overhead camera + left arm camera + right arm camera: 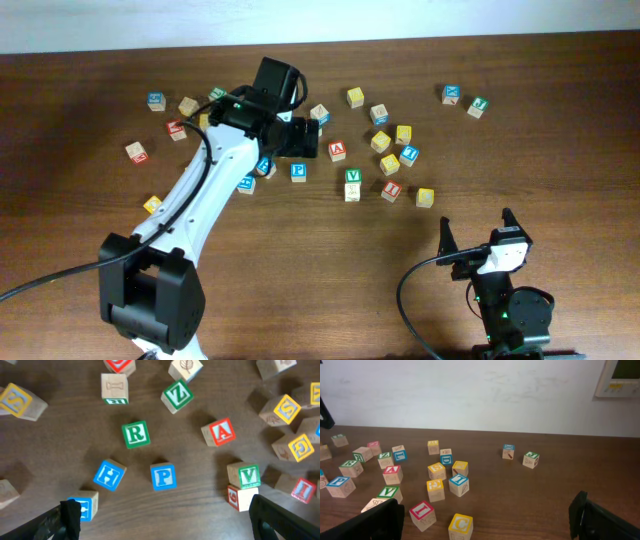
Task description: Spell out ICRA
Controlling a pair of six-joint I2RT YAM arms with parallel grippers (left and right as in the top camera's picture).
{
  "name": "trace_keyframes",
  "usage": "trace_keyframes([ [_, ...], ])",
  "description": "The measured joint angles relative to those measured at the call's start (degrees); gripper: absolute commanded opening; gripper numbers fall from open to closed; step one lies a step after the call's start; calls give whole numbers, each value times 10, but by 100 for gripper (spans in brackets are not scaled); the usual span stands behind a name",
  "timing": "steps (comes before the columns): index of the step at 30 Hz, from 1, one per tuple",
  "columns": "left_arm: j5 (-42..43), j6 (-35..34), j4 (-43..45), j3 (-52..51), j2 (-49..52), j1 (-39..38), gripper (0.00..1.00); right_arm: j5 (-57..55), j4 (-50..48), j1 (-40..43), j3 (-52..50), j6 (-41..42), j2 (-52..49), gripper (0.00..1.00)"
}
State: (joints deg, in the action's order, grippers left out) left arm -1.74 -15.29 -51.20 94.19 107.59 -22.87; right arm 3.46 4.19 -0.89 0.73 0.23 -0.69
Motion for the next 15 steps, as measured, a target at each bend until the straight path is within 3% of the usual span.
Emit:
trace_keyframes([
  [4,11,-92,5,0,0,0,99,0,0,0,0,0,0,98],
  [9,24,-114,14,0,0,0,99,0,0,0,0,0,0,98],
  [15,-24,-116,100,0,0,3,99,0,0,0,0,0,0,98],
])
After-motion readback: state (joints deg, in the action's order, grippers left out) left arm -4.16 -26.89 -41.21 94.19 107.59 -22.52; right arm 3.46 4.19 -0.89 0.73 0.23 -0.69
